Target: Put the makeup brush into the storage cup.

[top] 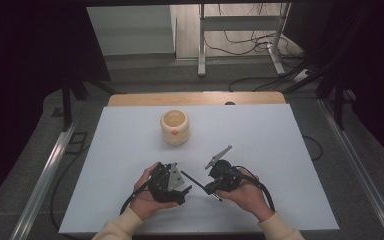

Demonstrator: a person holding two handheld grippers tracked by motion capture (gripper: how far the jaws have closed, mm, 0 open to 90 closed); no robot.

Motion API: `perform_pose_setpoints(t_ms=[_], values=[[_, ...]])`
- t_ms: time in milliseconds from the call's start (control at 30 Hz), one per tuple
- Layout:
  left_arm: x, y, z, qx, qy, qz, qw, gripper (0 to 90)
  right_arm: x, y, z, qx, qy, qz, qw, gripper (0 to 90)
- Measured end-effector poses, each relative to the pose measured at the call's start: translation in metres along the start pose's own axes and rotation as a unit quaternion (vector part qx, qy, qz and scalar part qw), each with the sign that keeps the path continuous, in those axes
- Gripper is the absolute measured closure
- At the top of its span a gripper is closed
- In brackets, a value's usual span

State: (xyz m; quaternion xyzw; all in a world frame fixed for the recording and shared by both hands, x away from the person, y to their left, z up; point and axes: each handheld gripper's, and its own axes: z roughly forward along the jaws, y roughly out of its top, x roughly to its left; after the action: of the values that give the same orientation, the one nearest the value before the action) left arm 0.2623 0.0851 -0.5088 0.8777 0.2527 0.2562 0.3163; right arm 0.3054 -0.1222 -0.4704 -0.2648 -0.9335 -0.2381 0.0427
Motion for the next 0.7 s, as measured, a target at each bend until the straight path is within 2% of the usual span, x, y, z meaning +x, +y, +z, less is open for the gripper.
perform_pose_setpoints(t_ms=[300,467,667,700], values=[[-0.0009,0.0016,0.0033,0.001,-0.001,0.003,1.0000,14.4,0.0001,0.0003,0.0015,0.003,0.004,-0.002,1.0000,83.5],[-0.0024,0.0040,0.0055,0.003,-0.007,0.017,0.9998,14.8,0.0016,0.0007,0.0024,0.006,0.008,-0.005,0.9999,83.4],[-0.0041,0.0048,0.0072,0.001,-0.013,0.022,0.9997,17.1,0.0032,0.0015,0.0023,0.009,0.012,-0.011,0.9998,83.4],[-0.0042,0.0053,0.0074,0.004,-0.015,0.029,0.9995,18.8,0.0036,0.0016,0.0025,0.010,0.015,-0.014,0.9997,83.4]])
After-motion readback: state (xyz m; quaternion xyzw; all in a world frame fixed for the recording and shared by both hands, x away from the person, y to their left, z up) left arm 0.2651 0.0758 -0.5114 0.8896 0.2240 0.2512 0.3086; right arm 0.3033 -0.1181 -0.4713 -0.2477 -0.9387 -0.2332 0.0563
